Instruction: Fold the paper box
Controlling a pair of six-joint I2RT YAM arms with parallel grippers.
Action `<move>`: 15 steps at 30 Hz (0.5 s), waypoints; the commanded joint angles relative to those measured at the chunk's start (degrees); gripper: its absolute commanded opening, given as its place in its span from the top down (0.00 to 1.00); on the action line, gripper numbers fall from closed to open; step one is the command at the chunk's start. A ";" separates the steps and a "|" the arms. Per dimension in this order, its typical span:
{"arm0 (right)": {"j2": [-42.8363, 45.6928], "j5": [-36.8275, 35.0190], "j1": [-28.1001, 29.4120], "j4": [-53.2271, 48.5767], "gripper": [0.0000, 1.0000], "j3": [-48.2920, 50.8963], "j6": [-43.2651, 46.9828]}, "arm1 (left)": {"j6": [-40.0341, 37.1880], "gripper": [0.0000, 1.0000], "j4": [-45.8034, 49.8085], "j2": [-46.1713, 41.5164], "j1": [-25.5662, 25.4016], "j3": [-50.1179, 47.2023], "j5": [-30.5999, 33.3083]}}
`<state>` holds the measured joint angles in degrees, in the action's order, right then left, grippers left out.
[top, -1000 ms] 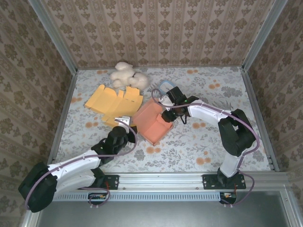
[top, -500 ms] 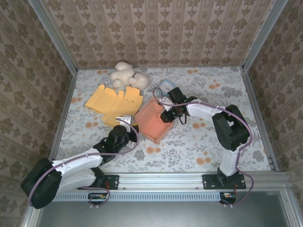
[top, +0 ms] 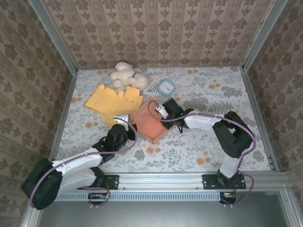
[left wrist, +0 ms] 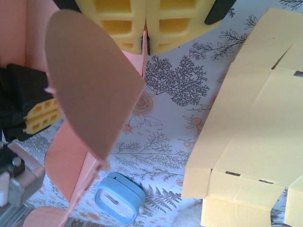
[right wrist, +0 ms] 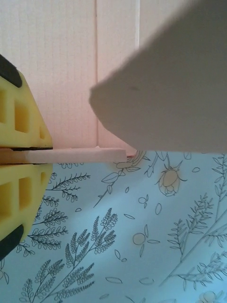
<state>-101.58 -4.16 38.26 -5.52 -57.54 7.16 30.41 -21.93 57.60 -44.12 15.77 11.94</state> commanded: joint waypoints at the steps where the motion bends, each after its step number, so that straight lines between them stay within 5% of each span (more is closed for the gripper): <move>1: 0.55 -7.45 3.45 2.01 0.87 2.61 1.95 | 2.37 1.00 1.30 -1.82 0.93 0.14 0.27; 10: -5.22 -23.14 10.61 4.23 0.84 0.79 5.18 | 2.19 1.00 3.88 -6.16 1.40 -0.08 0.67; 15: -6.73 -25.07 11.25 1.92 0.82 -1.02 4.93 | 0.00 1.00 1.05 -6.06 1.25 -1.16 -2.21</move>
<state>-106.67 -26.87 48.69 0.05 -57.76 10.46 31.00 -16.51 52.29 -43.03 15.55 11.70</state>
